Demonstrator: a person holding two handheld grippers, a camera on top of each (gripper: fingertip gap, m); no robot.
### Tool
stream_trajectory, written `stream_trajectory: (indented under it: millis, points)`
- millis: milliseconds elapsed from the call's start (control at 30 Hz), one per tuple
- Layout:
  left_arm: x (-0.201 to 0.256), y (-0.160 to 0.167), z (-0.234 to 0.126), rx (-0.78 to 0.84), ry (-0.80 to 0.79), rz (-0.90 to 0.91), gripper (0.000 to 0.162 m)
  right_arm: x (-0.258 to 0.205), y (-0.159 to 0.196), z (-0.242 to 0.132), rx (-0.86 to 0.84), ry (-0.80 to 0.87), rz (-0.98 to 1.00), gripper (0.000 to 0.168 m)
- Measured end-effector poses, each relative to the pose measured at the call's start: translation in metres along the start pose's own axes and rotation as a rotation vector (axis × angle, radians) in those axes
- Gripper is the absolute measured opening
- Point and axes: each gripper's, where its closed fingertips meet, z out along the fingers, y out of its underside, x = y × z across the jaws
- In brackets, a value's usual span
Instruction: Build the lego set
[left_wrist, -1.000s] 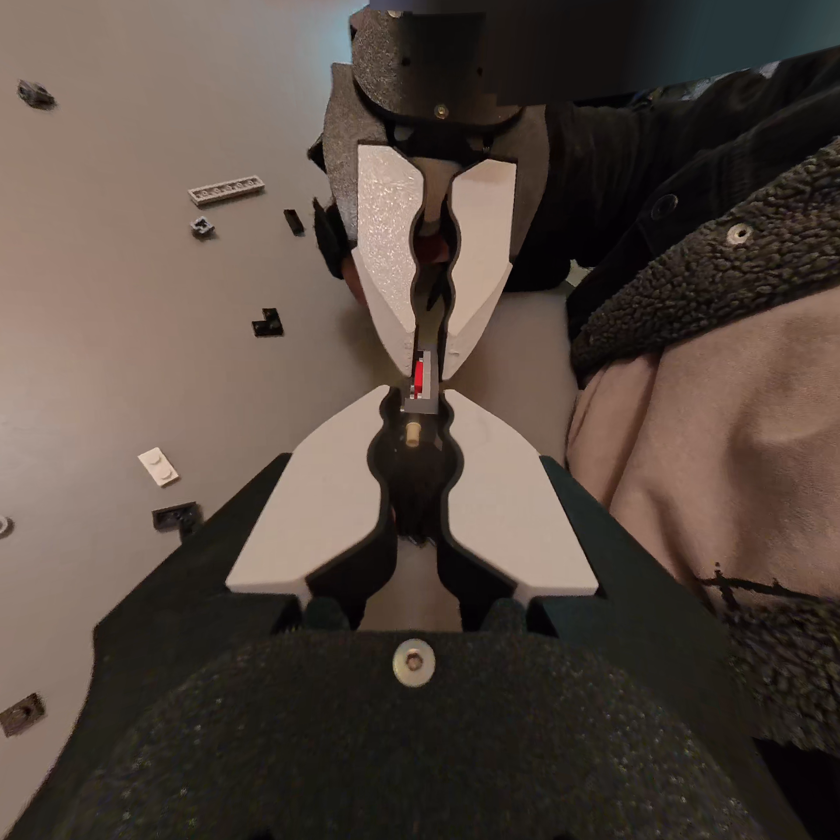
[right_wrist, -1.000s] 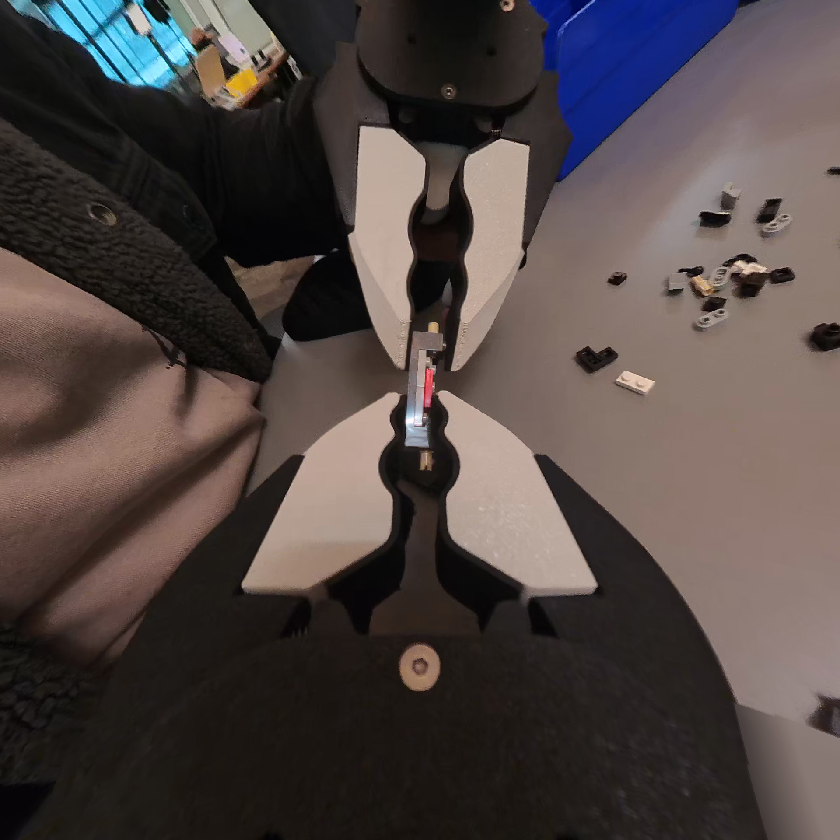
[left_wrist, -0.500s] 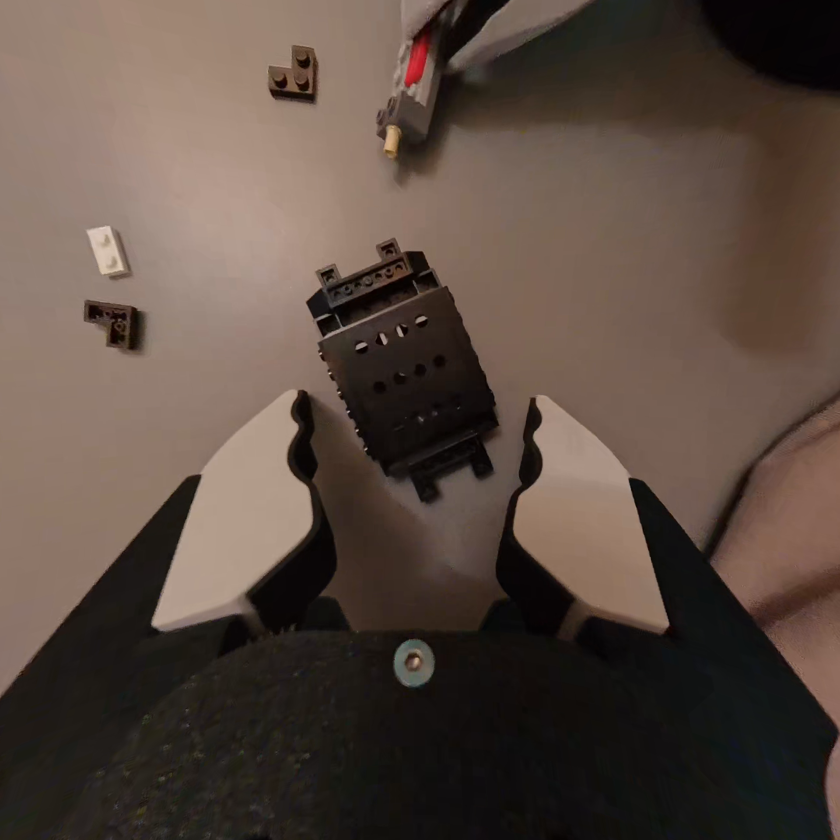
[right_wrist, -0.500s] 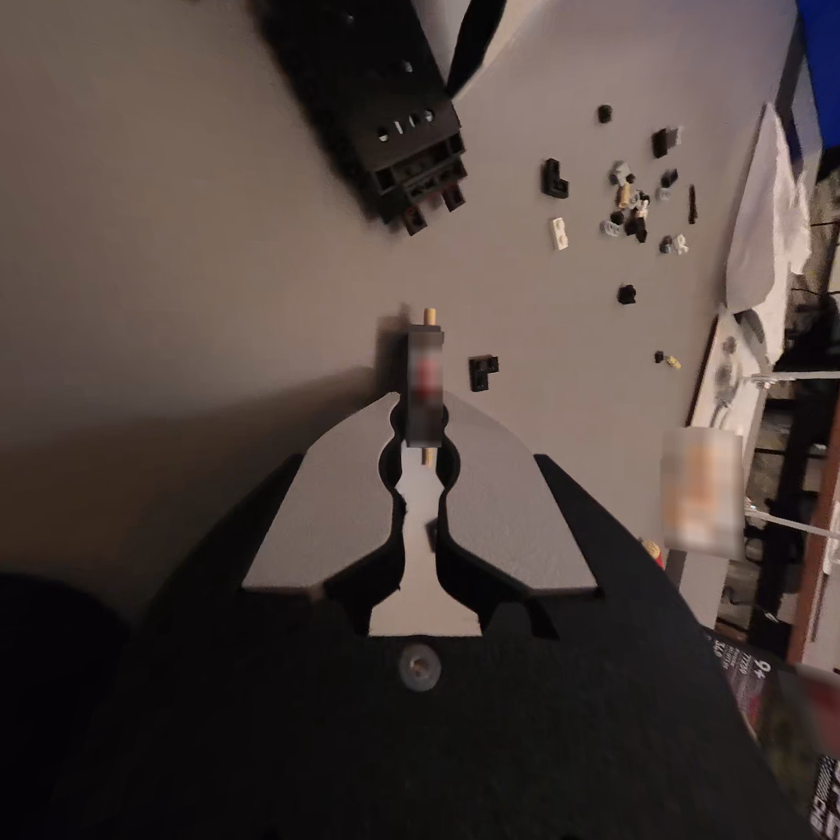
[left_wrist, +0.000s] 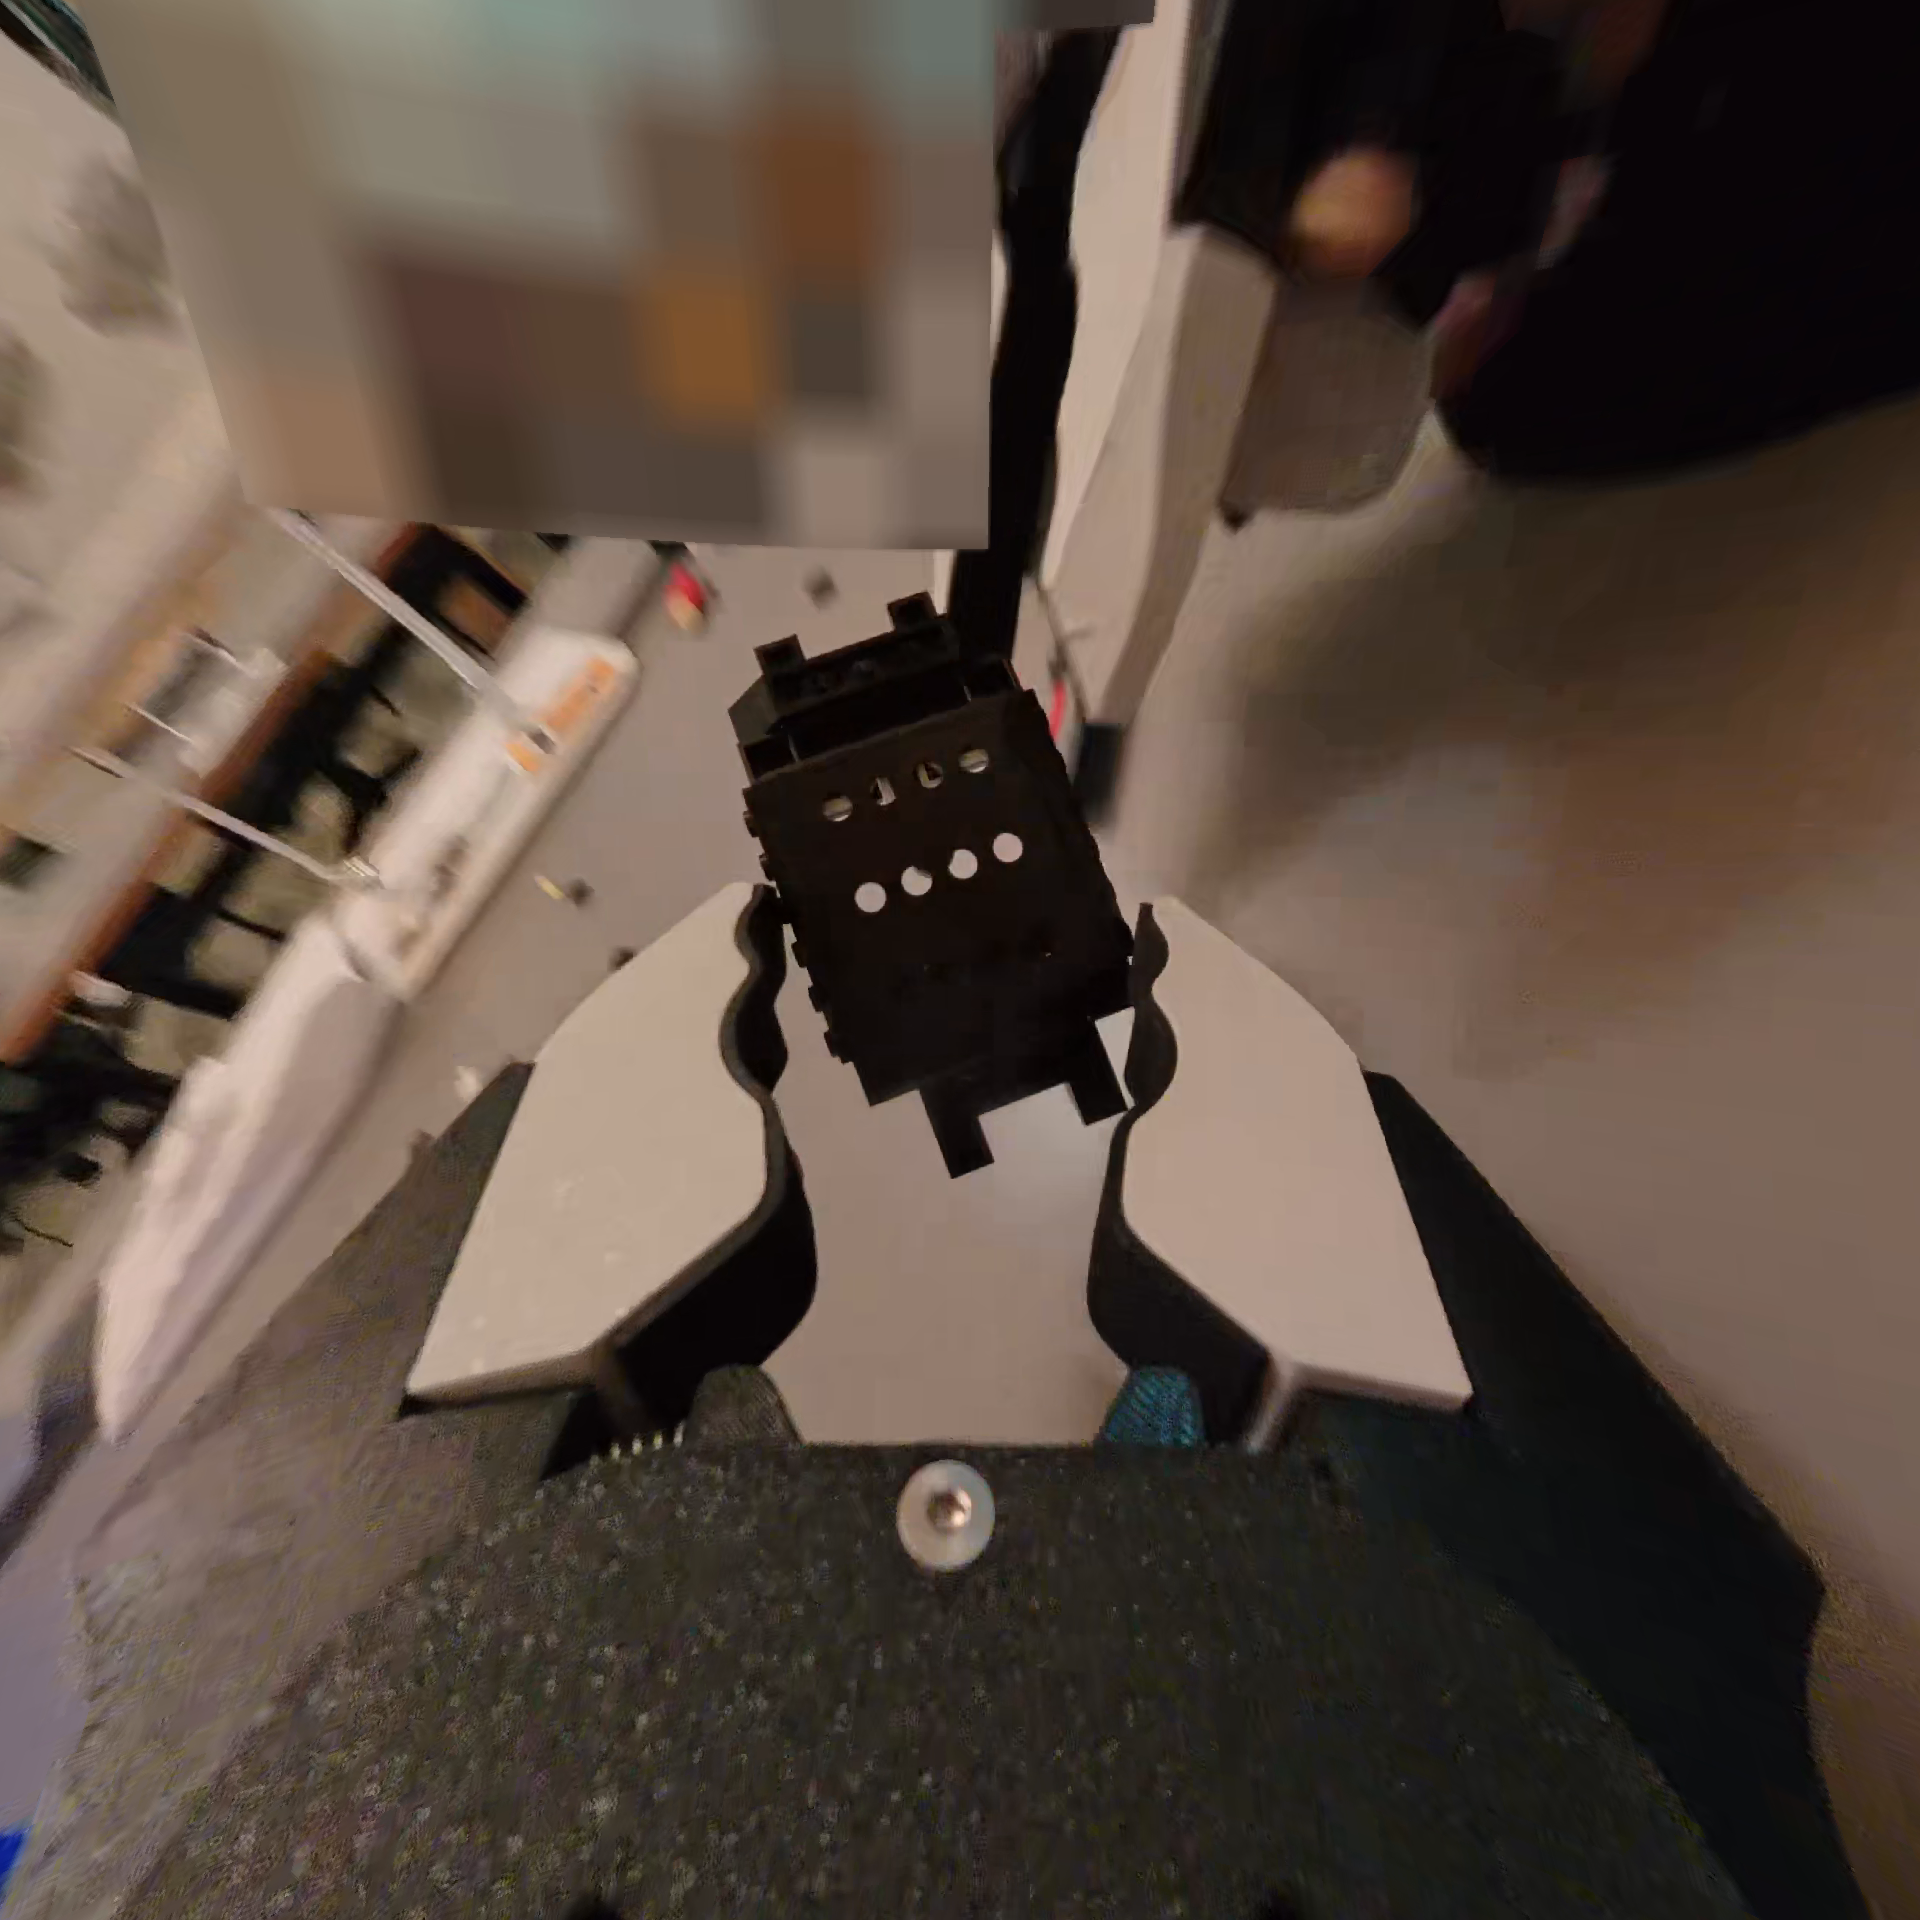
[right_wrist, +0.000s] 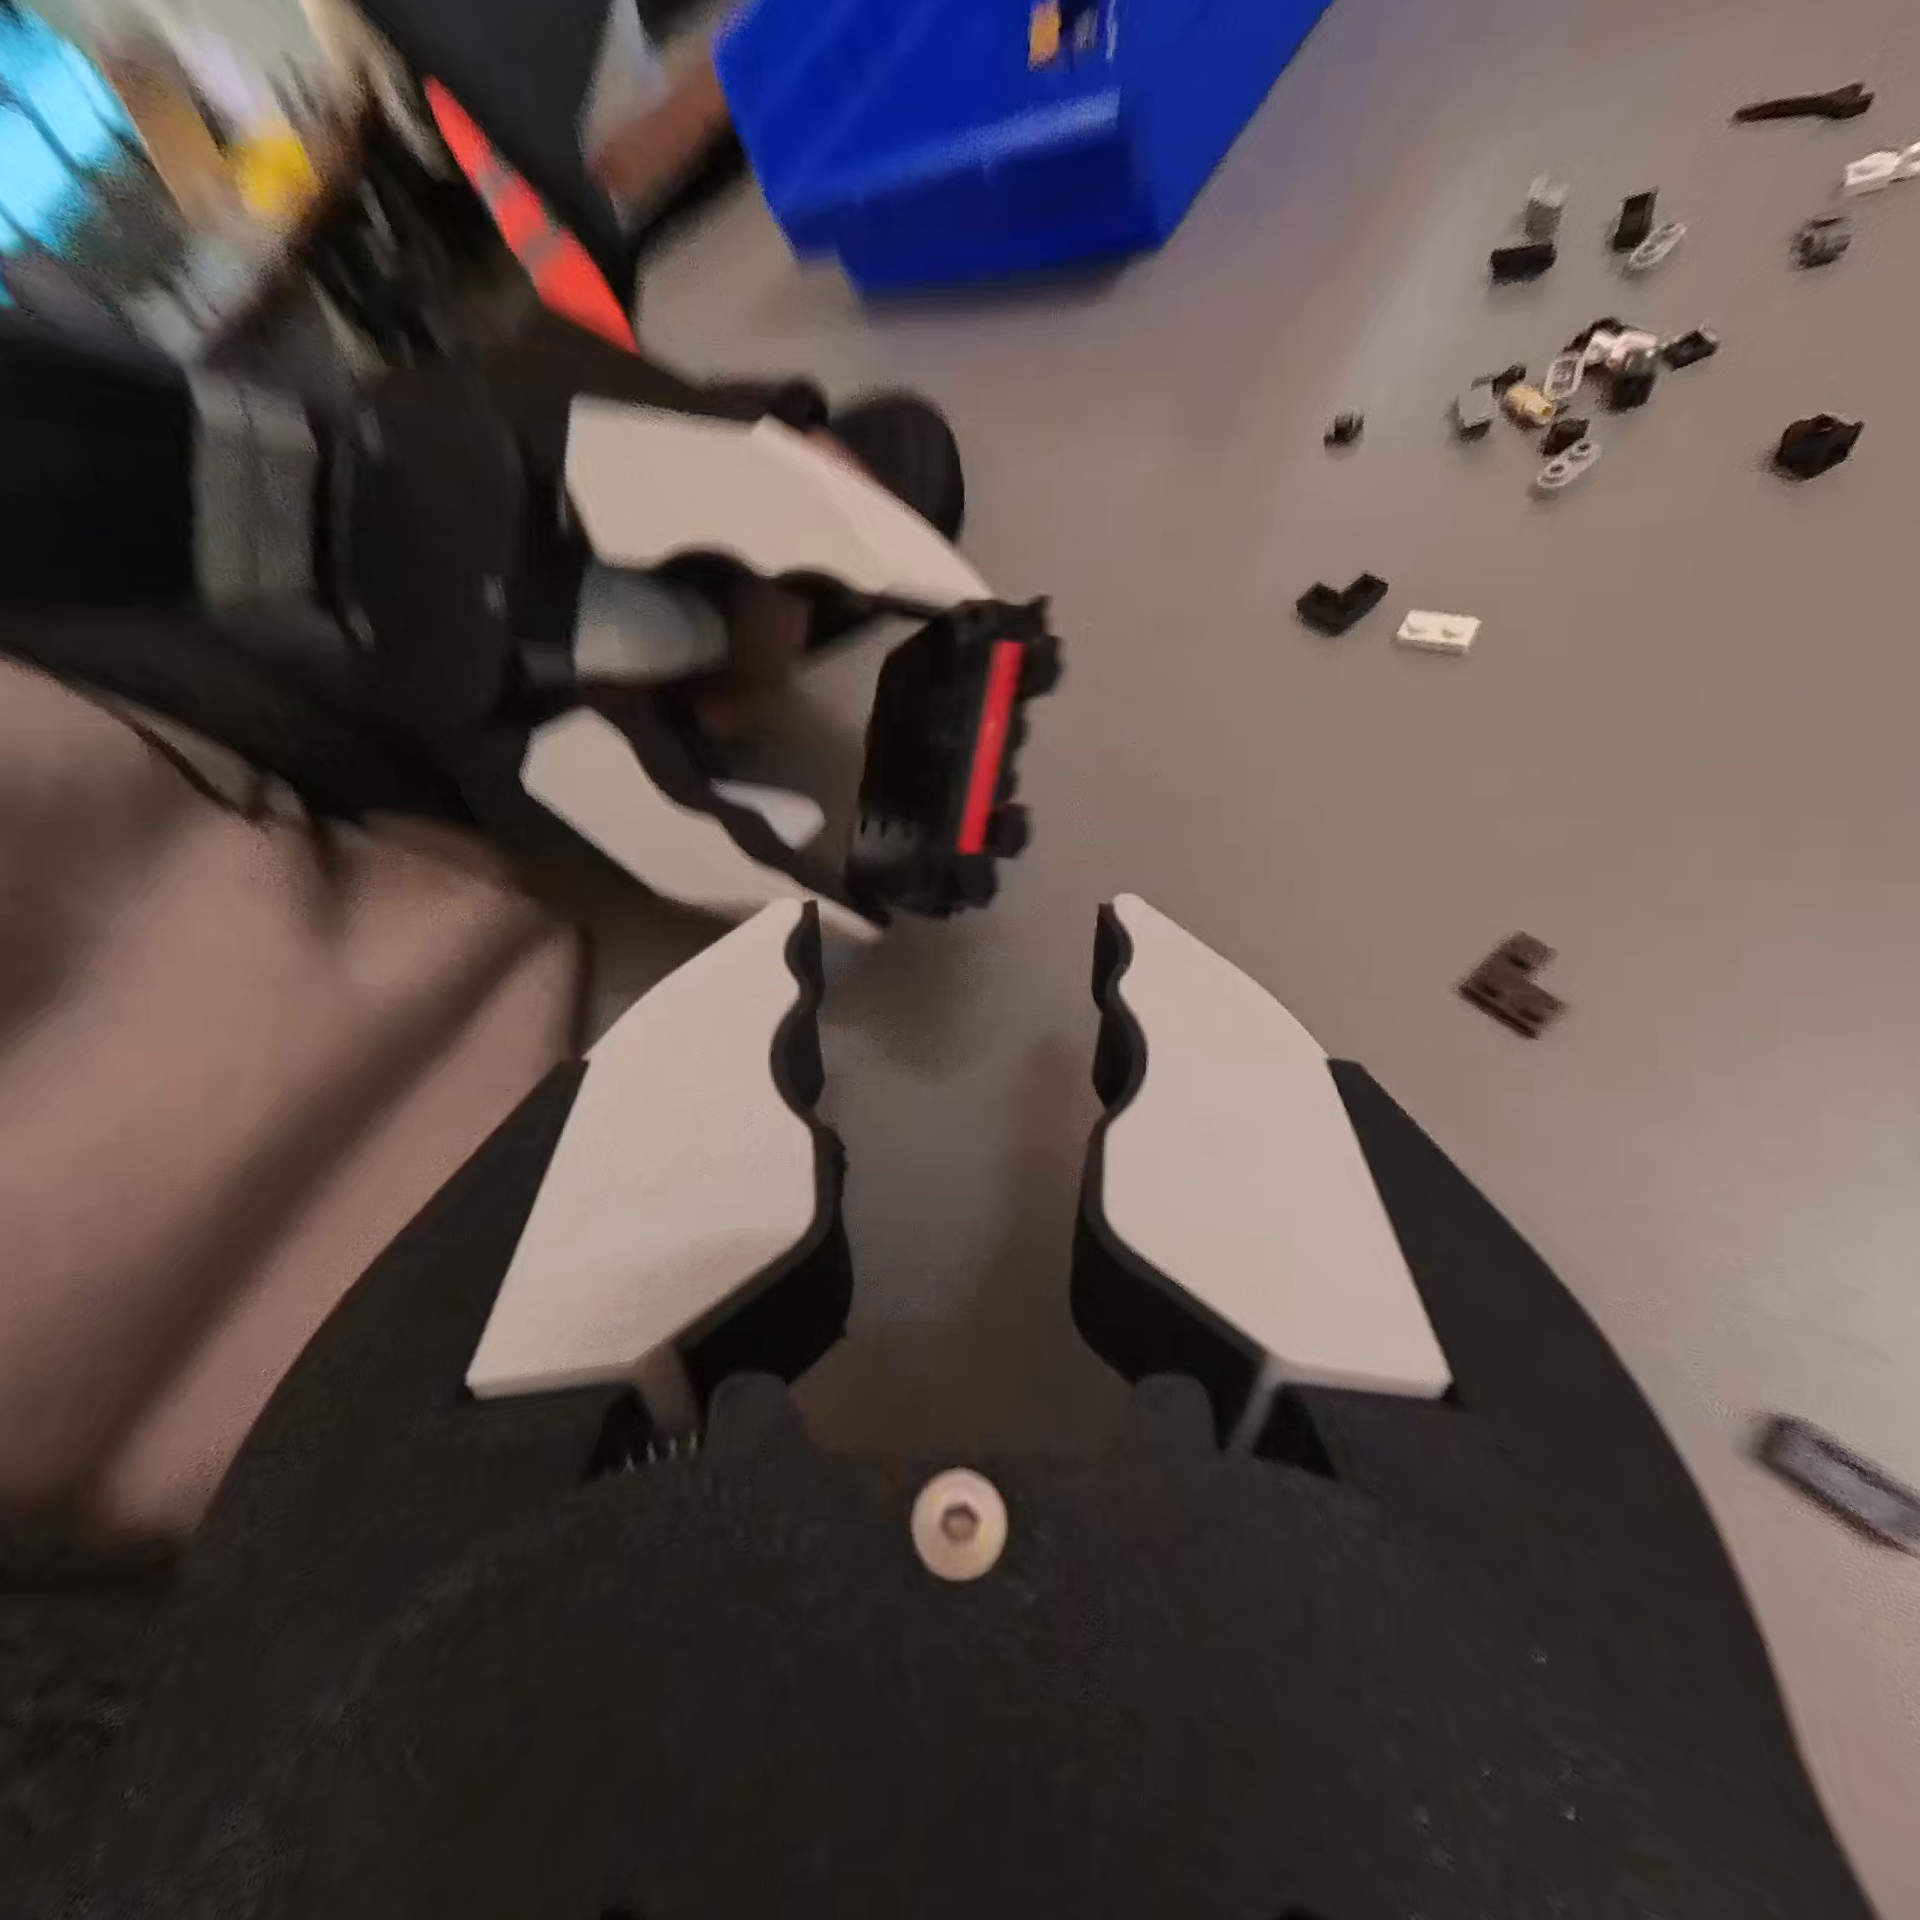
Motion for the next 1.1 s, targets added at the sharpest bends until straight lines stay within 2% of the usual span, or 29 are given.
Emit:
stream_trajectory:
  millis: [67, 100, 133, 200, 267, 367, 467, 533, 667, 900, 1033, 1100]
  points:
    - [-0.006, -0.019, -0.006, 0.106, -0.064, 0.029, 0.064, -0.018, -0.021, 0.0, 0.143, -0.087, 0.111, 0.043]
    - [-0.008, -0.027, -0.008, 0.147, -0.087, 0.037, 0.064, -0.025, -0.031, 0.0, 0.198, -0.104, 0.133, 0.029]
    - [-0.013, -0.034, -0.01, 0.183, -0.118, 0.038, 0.064, -0.028, -0.039, 0.0, 0.231, -0.074, 0.13, 0.018]
    - [-0.02, -0.041, -0.011, 0.23, -0.111, 0.006, 0.062, -0.023, -0.047, -0.005, 0.243, 0.039, 0.055, 0.009]
    - [-0.021, -0.036, -0.015, 0.24, 0.024, -0.147, 0.069, -0.01, -0.047, -0.013, 0.178, 0.211, -0.067, 0.009]
    - [-0.026, -0.024, -0.03, 0.251, 0.297, -0.555, 0.063, 0.012, -0.032, -0.021, -0.085, 0.589, -0.464, 0.008]
    - [-0.015, -0.013, -0.033, 0.156, 0.603, -0.991, 0.062, 0.02, -0.009, -0.002, -0.342, 0.868, -0.805, 0.009]
    - [-0.003, -0.002, -0.033, 0.066, 0.684, -1.121, 0.059, 0.022, 0.008, 0.015, -0.454, 0.969, -0.951, 0.009]
    - [0.019, 0.019, -0.033, -0.074, 0.673, -1.113, 0.053, 0.015, 0.024, 0.039, -0.514, 0.985, -0.956, 0.01]
    - [0.025, 0.045, -0.018, -0.252, 0.604, -0.918, 0.037, 0.007, 0.038, 0.058, -0.527, 0.875, -0.877, 0.017]
    - [0.022, 0.053, -0.009, -0.306, 0.603, -0.792, 0.029, -0.006, 0.038, 0.05, -0.436, 0.672, -0.725, 0.038]
    - [0.018, 0.053, -0.003, -0.306, 0.615, -0.74, 0.028, -0.01, 0.031, 0.031, -0.348, 0.558, -0.593, 0.038]
